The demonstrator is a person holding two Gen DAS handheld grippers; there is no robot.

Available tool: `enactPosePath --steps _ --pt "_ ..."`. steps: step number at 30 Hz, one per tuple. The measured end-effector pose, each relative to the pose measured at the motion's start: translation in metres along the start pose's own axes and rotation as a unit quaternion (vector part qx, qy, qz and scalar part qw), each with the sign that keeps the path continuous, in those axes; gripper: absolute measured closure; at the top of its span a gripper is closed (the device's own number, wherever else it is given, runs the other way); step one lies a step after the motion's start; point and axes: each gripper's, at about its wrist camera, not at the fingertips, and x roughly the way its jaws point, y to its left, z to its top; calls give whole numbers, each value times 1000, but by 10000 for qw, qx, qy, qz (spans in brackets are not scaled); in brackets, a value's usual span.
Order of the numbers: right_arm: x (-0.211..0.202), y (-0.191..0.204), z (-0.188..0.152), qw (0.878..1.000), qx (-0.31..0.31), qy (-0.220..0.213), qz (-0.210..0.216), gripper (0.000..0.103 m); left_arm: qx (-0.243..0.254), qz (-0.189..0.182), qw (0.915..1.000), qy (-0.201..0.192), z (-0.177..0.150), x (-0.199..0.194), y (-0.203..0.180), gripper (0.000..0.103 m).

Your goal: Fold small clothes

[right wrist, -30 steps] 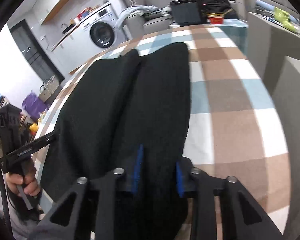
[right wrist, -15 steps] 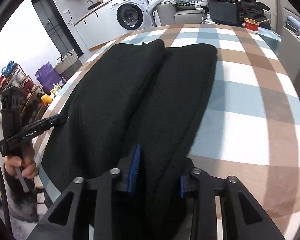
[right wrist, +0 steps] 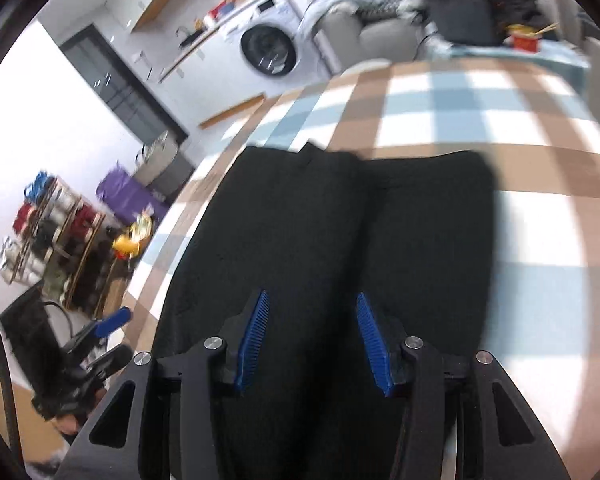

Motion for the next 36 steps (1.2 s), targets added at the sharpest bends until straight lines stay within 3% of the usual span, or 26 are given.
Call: enactPosePath --steps 1,2,4,10,13,17,19,22,26,29,30,33,36 --pt "13 1 3 9997 -21 200 -102 80 10 -15 10000 -3 -1 -1 -2 15" --pt "26 1 6 9989 -13 399 -259 85 7 -20 10000 0 -1 -2 -2 15" --pt "30 5 7 9986 -199 359 -347 94 -9 -28 10000 2 -1 -3 -2 15" --pt "-36 30 10 9912 -581 -810 -868 96 -138 -27 9999 -26 -2 -5 3 15" --pt "-37 26 7 9881 -647 -734 -1191 95 -62 -35 10000 11 -4 -2 -1 15" --pt "-5 1 0 9891 -457 -191 -1384 91 75 -8 9999 81 -7 2 -9 15" --pt "2 -13 -4 9911 -268 65 -1306 87 146 -13 9998 107 -9 1 -14 15" --pt "-11 -16 -14 9947 -130 94 -1011 80 244 -70 9996 111 -10 2 -19 15" --pt "-41 -10 -46 9990 -95 70 -436 71 349 -187 9991 166 -13 4 -29 15" --pt "-46 -7 -73 9997 -92 211 -104 70 459 -247 9983 253 -17 10 -37 15" --pt "-46 -7 -80 9997 -92 225 -63 70 484 -262 9981 280 -18 11 -39 15" --pt "-46 1 -91 9991 -335 234 -118 94 535 -279 9976 328 -21 14 -43 15" --pt "-65 14 -97 9978 -588 -225 -211 95 520 -259 9978 333 -22 16 -42 15"
